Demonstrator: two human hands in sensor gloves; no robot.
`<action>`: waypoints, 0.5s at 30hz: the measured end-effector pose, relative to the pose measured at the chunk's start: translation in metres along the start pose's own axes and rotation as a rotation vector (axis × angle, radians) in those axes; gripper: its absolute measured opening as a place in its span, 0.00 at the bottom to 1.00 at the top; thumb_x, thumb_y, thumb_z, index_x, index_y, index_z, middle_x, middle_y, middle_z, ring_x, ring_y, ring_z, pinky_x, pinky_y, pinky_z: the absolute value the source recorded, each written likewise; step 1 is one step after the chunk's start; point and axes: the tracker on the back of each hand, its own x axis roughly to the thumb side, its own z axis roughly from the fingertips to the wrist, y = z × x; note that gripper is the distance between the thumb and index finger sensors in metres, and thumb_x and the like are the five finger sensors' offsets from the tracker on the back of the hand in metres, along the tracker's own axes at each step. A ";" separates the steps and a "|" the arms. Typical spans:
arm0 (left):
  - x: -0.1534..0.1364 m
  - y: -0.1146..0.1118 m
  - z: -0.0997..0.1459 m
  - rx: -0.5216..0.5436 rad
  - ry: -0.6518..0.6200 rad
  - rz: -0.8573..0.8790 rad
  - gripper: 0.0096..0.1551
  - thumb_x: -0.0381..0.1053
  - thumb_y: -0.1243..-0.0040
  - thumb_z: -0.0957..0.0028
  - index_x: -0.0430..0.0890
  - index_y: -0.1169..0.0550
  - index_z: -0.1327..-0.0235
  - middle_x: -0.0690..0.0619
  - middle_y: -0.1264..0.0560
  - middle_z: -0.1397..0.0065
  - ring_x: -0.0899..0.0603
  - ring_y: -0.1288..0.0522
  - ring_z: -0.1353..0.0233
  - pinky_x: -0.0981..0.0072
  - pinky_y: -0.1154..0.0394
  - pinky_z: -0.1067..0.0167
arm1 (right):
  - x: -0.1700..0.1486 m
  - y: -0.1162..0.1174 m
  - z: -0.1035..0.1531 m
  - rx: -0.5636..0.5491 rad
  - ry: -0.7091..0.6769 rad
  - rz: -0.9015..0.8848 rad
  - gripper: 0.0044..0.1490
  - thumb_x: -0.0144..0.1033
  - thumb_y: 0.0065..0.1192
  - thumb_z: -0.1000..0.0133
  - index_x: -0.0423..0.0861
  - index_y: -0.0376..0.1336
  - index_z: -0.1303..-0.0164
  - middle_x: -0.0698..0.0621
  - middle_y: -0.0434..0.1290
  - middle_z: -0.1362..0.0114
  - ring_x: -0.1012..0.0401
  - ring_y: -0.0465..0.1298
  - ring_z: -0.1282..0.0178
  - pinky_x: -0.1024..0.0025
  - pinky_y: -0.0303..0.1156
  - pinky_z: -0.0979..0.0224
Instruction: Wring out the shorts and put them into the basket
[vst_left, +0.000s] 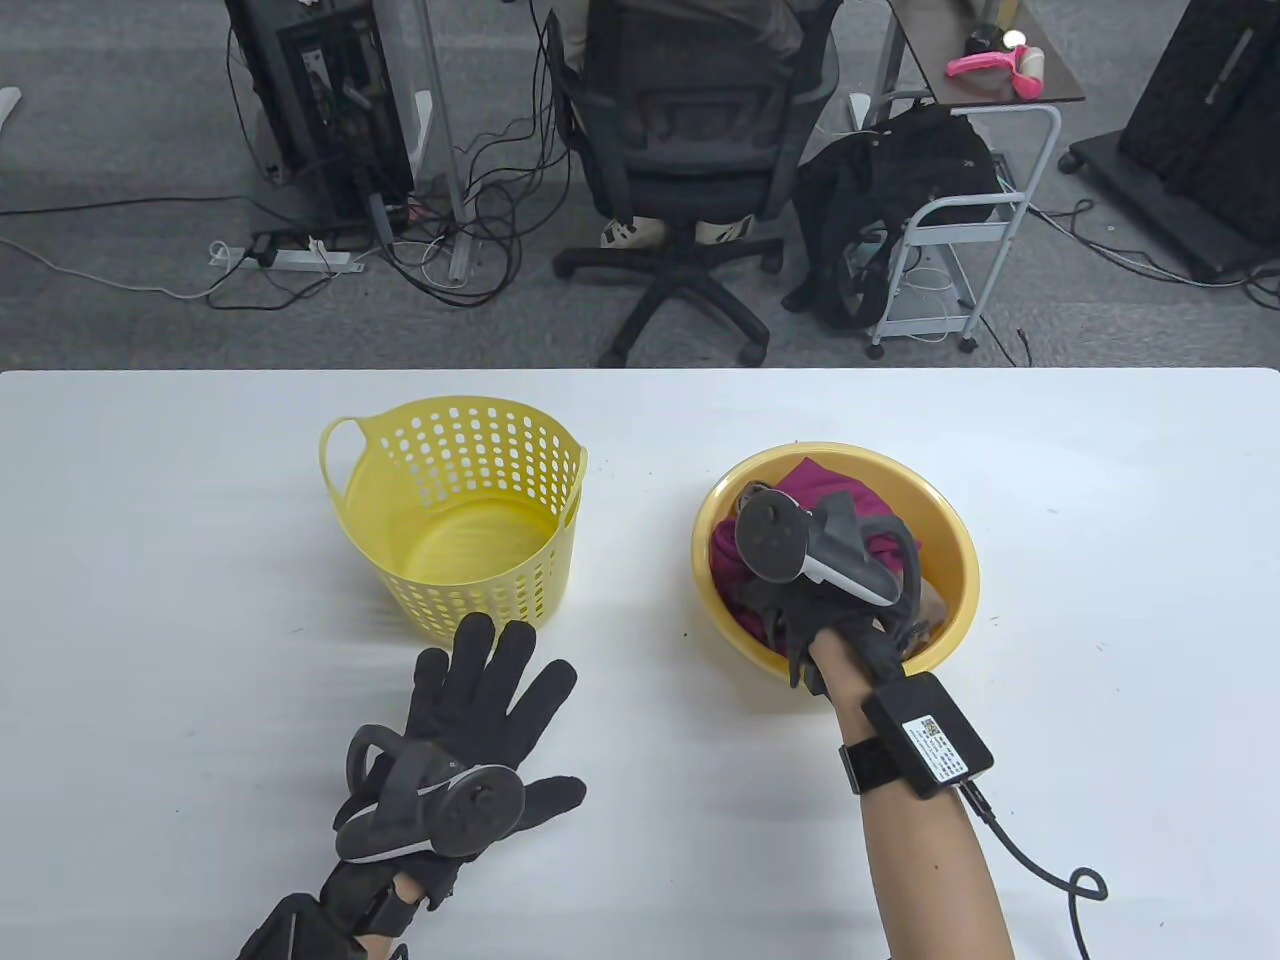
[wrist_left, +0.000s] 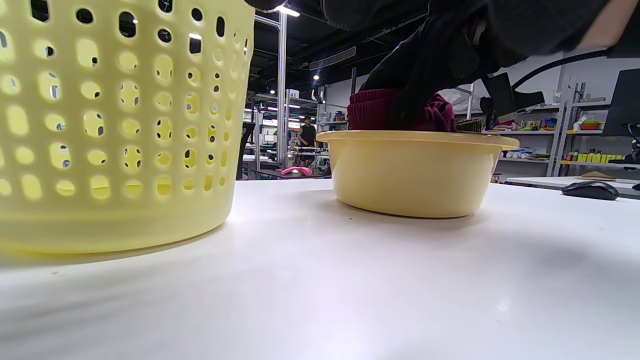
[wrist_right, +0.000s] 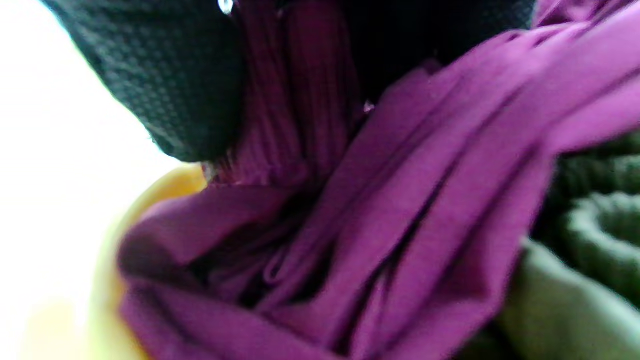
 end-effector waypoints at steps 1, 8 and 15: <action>0.000 0.000 0.000 0.000 0.000 0.000 0.58 0.78 0.47 0.49 0.50 0.45 0.12 0.31 0.56 0.08 0.16 0.58 0.15 0.15 0.52 0.33 | 0.000 0.000 0.000 -0.005 0.002 -0.008 0.50 0.48 0.77 0.50 0.38 0.57 0.25 0.40 0.70 0.30 0.41 0.72 0.32 0.43 0.69 0.30; -0.002 0.000 0.000 -0.002 0.009 0.003 0.57 0.78 0.47 0.49 0.50 0.45 0.12 0.31 0.56 0.08 0.16 0.58 0.15 0.15 0.52 0.33 | -0.001 -0.010 0.005 -0.045 0.008 -0.056 0.47 0.48 0.77 0.49 0.38 0.59 0.26 0.41 0.72 0.32 0.42 0.73 0.33 0.44 0.70 0.31; -0.003 0.002 0.001 -0.001 0.017 -0.005 0.57 0.78 0.47 0.49 0.50 0.45 0.12 0.31 0.56 0.08 0.16 0.58 0.15 0.15 0.52 0.33 | -0.006 -0.032 0.016 -0.088 0.007 -0.154 0.47 0.49 0.77 0.48 0.37 0.59 0.27 0.41 0.72 0.33 0.42 0.74 0.34 0.45 0.71 0.32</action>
